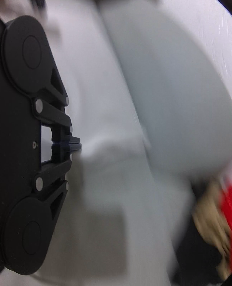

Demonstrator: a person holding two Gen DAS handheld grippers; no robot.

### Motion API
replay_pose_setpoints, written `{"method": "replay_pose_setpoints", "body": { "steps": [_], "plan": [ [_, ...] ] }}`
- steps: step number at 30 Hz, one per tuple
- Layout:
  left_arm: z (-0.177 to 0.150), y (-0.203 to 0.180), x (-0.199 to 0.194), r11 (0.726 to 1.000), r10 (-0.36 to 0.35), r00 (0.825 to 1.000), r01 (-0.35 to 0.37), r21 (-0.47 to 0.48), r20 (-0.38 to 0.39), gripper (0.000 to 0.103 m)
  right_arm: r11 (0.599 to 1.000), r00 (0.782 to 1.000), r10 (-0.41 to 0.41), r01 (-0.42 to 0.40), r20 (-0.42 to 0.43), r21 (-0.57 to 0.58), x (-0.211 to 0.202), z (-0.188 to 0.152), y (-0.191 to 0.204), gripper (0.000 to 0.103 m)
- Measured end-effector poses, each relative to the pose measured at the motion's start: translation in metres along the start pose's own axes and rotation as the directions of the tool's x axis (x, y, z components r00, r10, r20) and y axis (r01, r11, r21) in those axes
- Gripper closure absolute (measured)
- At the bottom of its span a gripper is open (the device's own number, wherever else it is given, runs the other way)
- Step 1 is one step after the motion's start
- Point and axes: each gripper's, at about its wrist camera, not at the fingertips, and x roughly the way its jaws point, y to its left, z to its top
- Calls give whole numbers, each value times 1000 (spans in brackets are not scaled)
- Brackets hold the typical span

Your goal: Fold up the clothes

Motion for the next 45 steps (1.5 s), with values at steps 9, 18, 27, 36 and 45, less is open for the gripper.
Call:
{"method": "replay_pose_setpoints", "body": {
  "steps": [9, 18, 27, 36, 45],
  "plan": [
    [-10, 26, -61, 994, -112, 982, 110, 21, 153, 66, 987, 996, -35, 23, 76, 157, -53, 5, -38, 97],
    [-45, 5, -48, 986, 48, 999, -50, 156, 15, 64, 988, 984, -147, 151, -102, 33, -33, -25, -23, 103],
    [-43, 48, -90, 999, 0, 995, -3, 39, 99, 67, 976, 978, -210, 210, -9, 65, -81, -26, -32, 96],
    [-67, 9, -78, 988, -102, 995, 101, 120, 8, 63, 973, 968, -221, 211, -118, -98, -66, -52, -4, 103],
    [-86, 40, -132, 997, -64, 987, 56, 55, 147, 63, 972, 973, -231, 231, 5, 32, -106, -41, -22, 98]
  ]
}}
